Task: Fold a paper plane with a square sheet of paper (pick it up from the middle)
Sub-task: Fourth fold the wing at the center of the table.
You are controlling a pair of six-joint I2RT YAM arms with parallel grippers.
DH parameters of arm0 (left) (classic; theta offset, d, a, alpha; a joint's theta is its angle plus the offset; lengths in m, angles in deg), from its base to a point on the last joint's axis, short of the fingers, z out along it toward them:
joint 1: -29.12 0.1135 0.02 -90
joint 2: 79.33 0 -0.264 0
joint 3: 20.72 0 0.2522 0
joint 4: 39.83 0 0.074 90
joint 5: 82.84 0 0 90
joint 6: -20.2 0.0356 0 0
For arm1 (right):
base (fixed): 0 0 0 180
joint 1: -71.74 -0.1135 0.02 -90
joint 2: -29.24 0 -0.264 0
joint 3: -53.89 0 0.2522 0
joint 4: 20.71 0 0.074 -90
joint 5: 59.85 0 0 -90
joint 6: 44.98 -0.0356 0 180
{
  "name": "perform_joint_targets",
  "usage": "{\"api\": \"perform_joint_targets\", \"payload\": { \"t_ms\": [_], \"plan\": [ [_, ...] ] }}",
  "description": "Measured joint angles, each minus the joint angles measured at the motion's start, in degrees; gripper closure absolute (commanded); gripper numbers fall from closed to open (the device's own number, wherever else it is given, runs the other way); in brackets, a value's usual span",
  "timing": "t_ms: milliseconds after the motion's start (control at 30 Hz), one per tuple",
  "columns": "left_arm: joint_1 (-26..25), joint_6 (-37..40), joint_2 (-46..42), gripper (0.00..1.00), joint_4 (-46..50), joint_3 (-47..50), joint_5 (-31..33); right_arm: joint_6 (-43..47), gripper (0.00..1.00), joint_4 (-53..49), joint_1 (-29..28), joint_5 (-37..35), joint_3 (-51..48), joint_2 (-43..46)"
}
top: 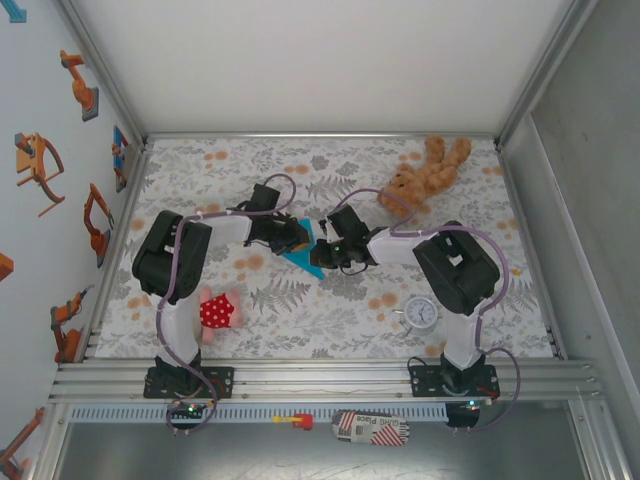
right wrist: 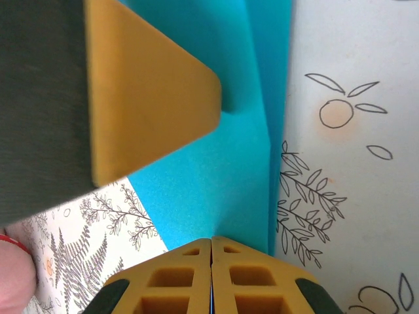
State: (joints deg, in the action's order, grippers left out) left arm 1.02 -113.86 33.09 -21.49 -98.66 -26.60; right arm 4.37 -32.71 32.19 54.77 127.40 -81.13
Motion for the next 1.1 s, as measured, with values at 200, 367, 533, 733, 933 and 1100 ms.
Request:
{"api": "perform_joint_targets", "payload": {
  "t_ms": [200, 367, 533, 733, 933, 1100],
  "plan": [
    [2.2, 0.0, -0.7, 0.83, -1.8, 0.0, -0.5, 0.0, 0.93, 0.0, 0.0, 0.0, -0.1, 0.0],
    [3.9, 0.0, -0.7, 0.85, -3.7, 0.6, -0.9, 0.0, 0.93, 0.0, 0.0, 0.0, -0.5, -0.1],
    [4.0, 0.0, -0.7, 0.86, -5.4, 0.9, -2.1, 0.0, 0.93, 0.0, 0.0, 0.0, -0.6, -0.2],
    [3.9, 0.0, 0.2, 0.86, -6.3, 0.9, -2.3, 0.0, 0.93, 0.0, 0.0, 0.0, -0.6, -0.2],
    [3.9, 0.0, 1.1, 0.87, -6.3, 0.9, -2.2, 0.0, 0.93, 0.0, 0.0, 0.0, -0.6, -0.2],
    [3.9, 0.0, 1.9, 0.87, -6.3, 0.9, -1.8, 0.0, 0.93, 0.0, 0.0, 0.0, -0.6, -0.2]
  ]
}}
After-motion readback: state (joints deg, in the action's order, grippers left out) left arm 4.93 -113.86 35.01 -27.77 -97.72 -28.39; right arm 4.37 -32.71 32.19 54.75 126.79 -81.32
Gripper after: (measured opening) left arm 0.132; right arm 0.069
